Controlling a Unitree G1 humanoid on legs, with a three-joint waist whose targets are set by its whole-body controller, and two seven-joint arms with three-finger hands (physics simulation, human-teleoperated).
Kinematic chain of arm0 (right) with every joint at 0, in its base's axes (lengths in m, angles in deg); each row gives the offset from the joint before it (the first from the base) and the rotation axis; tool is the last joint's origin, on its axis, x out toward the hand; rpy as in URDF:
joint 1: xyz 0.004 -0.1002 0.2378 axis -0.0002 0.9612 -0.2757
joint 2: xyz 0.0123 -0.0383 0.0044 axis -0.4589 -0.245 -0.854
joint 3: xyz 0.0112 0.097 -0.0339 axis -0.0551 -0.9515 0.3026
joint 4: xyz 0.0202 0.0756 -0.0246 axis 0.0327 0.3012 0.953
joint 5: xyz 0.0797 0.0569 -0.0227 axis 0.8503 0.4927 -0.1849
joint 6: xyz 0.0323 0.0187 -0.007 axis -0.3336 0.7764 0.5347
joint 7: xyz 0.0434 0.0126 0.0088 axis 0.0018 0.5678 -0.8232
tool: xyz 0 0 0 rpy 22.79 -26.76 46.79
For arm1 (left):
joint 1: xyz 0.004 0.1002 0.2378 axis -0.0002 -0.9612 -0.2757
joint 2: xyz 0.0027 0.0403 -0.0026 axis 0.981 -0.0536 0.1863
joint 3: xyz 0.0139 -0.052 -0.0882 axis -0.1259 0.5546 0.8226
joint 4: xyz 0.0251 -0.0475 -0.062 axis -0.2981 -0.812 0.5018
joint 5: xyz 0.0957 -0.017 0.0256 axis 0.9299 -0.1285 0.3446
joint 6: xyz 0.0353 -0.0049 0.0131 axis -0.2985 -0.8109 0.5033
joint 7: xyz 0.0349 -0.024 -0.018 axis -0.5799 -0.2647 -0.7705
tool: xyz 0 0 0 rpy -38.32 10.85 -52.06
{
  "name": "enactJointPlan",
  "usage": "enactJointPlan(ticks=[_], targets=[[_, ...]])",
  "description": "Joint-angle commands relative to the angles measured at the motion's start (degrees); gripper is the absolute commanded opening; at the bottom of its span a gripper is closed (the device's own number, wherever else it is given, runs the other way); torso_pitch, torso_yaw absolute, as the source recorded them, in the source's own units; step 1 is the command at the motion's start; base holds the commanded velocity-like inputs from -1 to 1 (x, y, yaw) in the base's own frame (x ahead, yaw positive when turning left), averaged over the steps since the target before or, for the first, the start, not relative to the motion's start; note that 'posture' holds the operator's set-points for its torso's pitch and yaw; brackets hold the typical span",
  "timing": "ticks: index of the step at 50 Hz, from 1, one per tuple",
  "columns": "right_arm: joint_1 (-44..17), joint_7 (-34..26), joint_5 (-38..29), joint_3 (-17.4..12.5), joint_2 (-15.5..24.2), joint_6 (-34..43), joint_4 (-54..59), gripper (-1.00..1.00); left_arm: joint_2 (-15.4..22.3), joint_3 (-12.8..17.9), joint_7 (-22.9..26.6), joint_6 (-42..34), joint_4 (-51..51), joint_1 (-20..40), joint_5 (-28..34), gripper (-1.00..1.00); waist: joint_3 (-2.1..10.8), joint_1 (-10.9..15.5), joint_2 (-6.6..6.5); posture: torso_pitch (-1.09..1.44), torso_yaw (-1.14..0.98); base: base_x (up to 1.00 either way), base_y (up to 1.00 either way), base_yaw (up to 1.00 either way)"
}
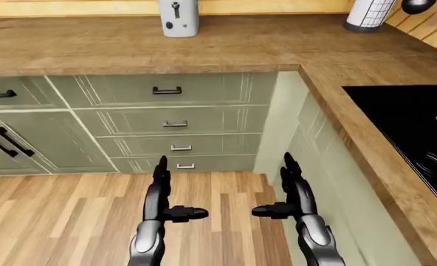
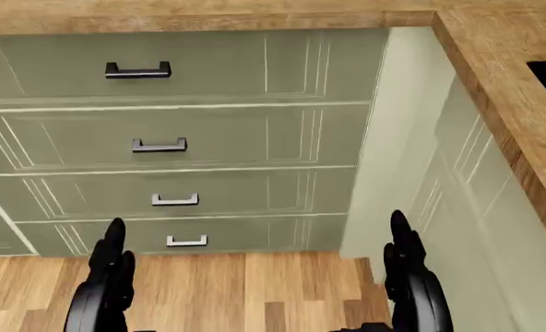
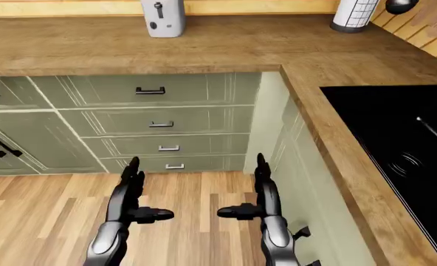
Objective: Push down the lever of the toaster to turn it on.
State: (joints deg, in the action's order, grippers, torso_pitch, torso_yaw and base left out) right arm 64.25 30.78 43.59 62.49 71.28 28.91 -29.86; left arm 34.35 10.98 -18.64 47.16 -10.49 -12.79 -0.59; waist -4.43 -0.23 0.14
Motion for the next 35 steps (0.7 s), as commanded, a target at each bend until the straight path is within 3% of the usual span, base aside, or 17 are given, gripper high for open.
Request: enactJointPlan(ticks=[1, 3, 4, 5, 7, 8, 20, 21, 23, 25, 26, 28, 30, 35], targets=[[-1.47, -0.55, 0.13, 1.16, -0.35, -3.19, -5.94, 1.00, 0.61, -0.03, 0.96, 4.34, 5.89, 0.21, 0.07, 1.00, 0.05, -0.12, 0.45, 0.00, 0.00, 0.00, 0.00, 0.00], [-1.30, -0.81, 0.30, 1.24, -0.31, -3.47, -5.94, 1.00, 0.63, 0.92, 0.71, 3.53, 6.47, 0.19, -0.30, 1.00, 3.52, 0.61, 0.08, 0.00, 0.00, 0.00, 0.00, 0.00], [-1.59, -0.98, 0.05, 1.40, -0.27, -3.67, -4.78, 1.00, 0.76, 1.29, 1.23, 2.80, 7.38, -0.06, -0.97, 1.00, 2.93, 0.63, -0.01, 0.00, 0.00, 0.00, 0.00, 0.00], [-1.97, -0.72, -0.14, 1.39, -0.34, -3.74, -4.08, 1.00, 0.88, 1.63, 1.42, 2.62, 7.26, 0.10, -1.22, 1.00, 0.93, 0.46, 0.22, 0.00, 0.00, 0.00, 0.00, 0.00], [-2.37, -0.49, -0.33, 1.37, -0.34, -4.12, -3.76, 1.00, 0.91, 1.87, 1.46, 2.70, 7.12, 0.18, -1.20, 1.00, 3.93, 0.41, 0.23, 0.00, 0.00, 0.00, 0.00, 0.00], [-2.28, -0.48, -0.44, 1.46, -0.36, -4.23, -3.94, 1.00, 0.87, 1.85, 1.44, 2.71, 7.22, 0.10, -1.11, 1.00, 4.27, 0.45, 0.22, 0.00, 0.00, 0.00, 0.00, 0.00], [-0.80, 1.95, -4.06, 2.14, -0.51, -2.65, -5.63, 1.00, 0.78, 2.35, 1.07, 2.56, 9.91, -1.15, -0.85, 1.00, 4.88, 0.51, -0.01, 0.00, 0.00, 0.00, 0.00, 0.00], [-0.50, 2.18, -4.13, 2.05, -0.53, -2.53, -6.31, 1.00, 0.79, 2.43, 0.94, 2.65, 9.42, -0.85, -0.78, 1.00, 5.87, 0.35, -0.37, 0.00, 0.00, 0.00, 0.20, 0.00], [0.17, 2.23, -4.27, 2.19, -0.57, -2.37, -7.45, 1.00, 0.80, 2.50, 0.84, 2.46, 9.46, -0.81, -0.79, 1.00, 4.27, 0.03, 0.63, 0.00, 0.00, 0.00, 0.32, 0.00], [0.25, 2.38, -4.37, 2.19, -0.60, -2.42, -7.50, 1.00, 0.75, 2.43, 1.02, 1.95, 11.17, -1.73, -0.87, 1.00, 4.53, -0.21, 1.16, 0.00, 0.00, 0.00, 0.58, 0.00], [0.24, 2.32, -4.32, 2.22, -0.60, -2.42, -7.51, 1.00, 0.72, 2.40, 1.07, 1.90, 11.49, -1.92, -0.84, 1.00, 4.01, -0.21, 2.70, 0.00, 0.00, 0.00, 0.96, 0.00], [0.06, 2.38, -4.43, 2.20, -0.56, -2.47, -7.18, 1.00, 0.65, 2.34, 1.13, 1.93, 11.89, -2.16, -0.74, 1.00, 3.48, -0.54, 3.36, 0.00, 0.00, 0.00, 0.96, 0.00], [-0.08, 2.37, -4.60, 2.23, -0.51, -2.60, -6.72, 1.00, 0.60, 2.31, 1.11, 2.10, 12.01, -2.27, -0.56, 1.00, 2.89, -0.61, 3.04, 0.00, 0.00, 0.00, 1.00, 0.00], [0.21, 2.48, -5.12, 2.53, -0.59, -2.55, -7.18, 1.00, 0.52, 2.31, 1.17, 2.10, 12.91, -2.80, -0.39, 1.00, 2.48, -0.78, 0.18, 0.00, 0.00, 0.00, 1.00, 0.00]])
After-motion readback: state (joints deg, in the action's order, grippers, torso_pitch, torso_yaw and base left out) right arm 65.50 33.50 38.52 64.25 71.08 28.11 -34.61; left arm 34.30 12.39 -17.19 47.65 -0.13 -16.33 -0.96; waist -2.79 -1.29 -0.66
